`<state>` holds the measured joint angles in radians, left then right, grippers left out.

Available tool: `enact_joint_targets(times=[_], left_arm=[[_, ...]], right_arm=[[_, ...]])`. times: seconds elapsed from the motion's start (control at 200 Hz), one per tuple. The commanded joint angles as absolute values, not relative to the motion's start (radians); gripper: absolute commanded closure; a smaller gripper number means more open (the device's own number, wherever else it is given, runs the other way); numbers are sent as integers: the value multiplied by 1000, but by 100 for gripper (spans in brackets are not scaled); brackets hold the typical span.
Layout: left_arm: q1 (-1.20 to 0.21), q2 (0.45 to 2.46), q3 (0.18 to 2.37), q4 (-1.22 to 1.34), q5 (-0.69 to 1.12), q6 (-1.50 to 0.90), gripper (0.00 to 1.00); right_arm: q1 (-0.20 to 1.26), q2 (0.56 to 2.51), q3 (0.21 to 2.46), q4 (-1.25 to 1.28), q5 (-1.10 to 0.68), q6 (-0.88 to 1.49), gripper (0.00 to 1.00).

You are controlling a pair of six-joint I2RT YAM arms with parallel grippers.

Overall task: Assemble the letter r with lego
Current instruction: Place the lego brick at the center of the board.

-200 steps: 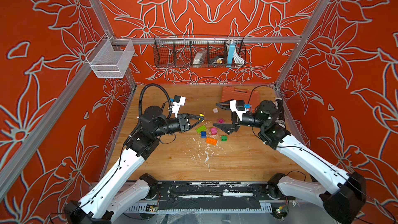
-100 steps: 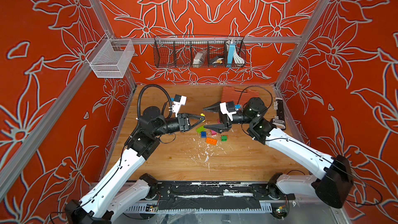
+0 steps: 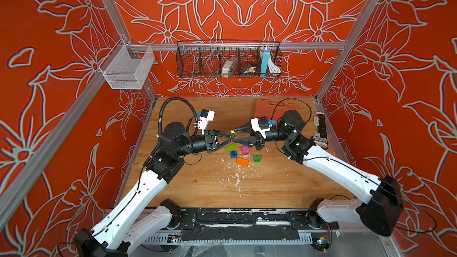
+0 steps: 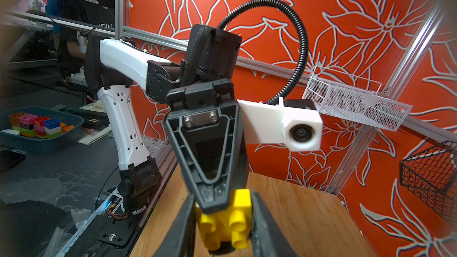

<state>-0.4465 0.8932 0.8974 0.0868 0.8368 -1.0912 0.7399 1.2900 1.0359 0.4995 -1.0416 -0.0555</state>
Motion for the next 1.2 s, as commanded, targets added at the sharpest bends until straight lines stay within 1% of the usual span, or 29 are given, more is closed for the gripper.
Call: enact_joint_targets(times=[0.0, 0.06, 0.085, 0.11, 0.145, 0.24, 0.27, 0.275, 0.28, 0.295, 0.3, 0.31, 0.335, 0.405, 0.55, 0.63, 0.721, 0.811, 0.931, 1.021, 1.196], left_arm=[[-456, 885, 903, 137, 856, -1065, 87], [-457, 881, 909, 128, 857, -1065, 85], [-457, 878, 915, 117, 853, -1061, 83], [-458, 873, 919, 101, 846, -1055, 78], [-457, 866, 924, 78, 835, -1045, 67], [-457, 852, 954, -10, 805, -995, 27], [-457, 847, 970, -57, 790, -969, 17], [-457, 847, 972, -63, 786, -965, 13], [-457, 846, 975, -72, 783, -961, 13], [-458, 844, 983, -93, 772, -949, 8], [-457, 843, 985, -102, 769, -944, 8], [-457, 842, 990, -116, 761, -937, 5], [-458, 839, 1002, -154, 744, -915, 2], [-457, 833, 1045, -293, 682, -831, 1], [-458, 826, 1105, -604, 434, -693, 1], [-456, 824, 1107, -731, 275, -669, 2], [-439, 842, 1104, -851, 119, -664, 5], [-417, 850, 1081, -901, 14, -667, 8], [-392, 829, 1044, -894, -48, -661, 9], [-385, 813, 1031, -912, -117, -667, 10], [-381, 749, 1004, -964, -238, -682, 10]], right_arm=[[748, 1260, 1054, 435, -1061, -47, 79], [748, 1239, 1044, 403, -1043, -64, 82], [749, 1230, 1041, 388, -1032, -70, 84], [748, 1220, 1036, 373, -1017, -76, 86], [747, 1206, 1031, 348, -991, -82, 89], [748, 1164, 1022, 247, -895, -106, 99], [748, 1150, 1017, 210, -867, -117, 100], [749, 1147, 1015, 205, -861, -118, 100], [750, 1144, 1014, 199, -856, -120, 100], [749, 1138, 1010, 183, -840, -122, 100], [749, 1135, 1008, 178, -834, -124, 100], [750, 1131, 1004, 170, -823, -123, 100], [750, 1119, 994, 149, -798, -122, 100], [749, 1090, 966, 79, -711, -91, 100], [767, 1078, 956, -177, -502, 5, 100], [823, 1095, 961, -325, -351, 29, 100], [887, 1138, 968, -442, -246, 77, 100], [939, 1192, 962, -492, -167, 124, 100], [1000, 1301, 962, -515, -72, 151, 100], [1025, 1410, 1000, -564, -60, 168, 100], [1078, 1629, 1143, -680, -27, 173, 100]])
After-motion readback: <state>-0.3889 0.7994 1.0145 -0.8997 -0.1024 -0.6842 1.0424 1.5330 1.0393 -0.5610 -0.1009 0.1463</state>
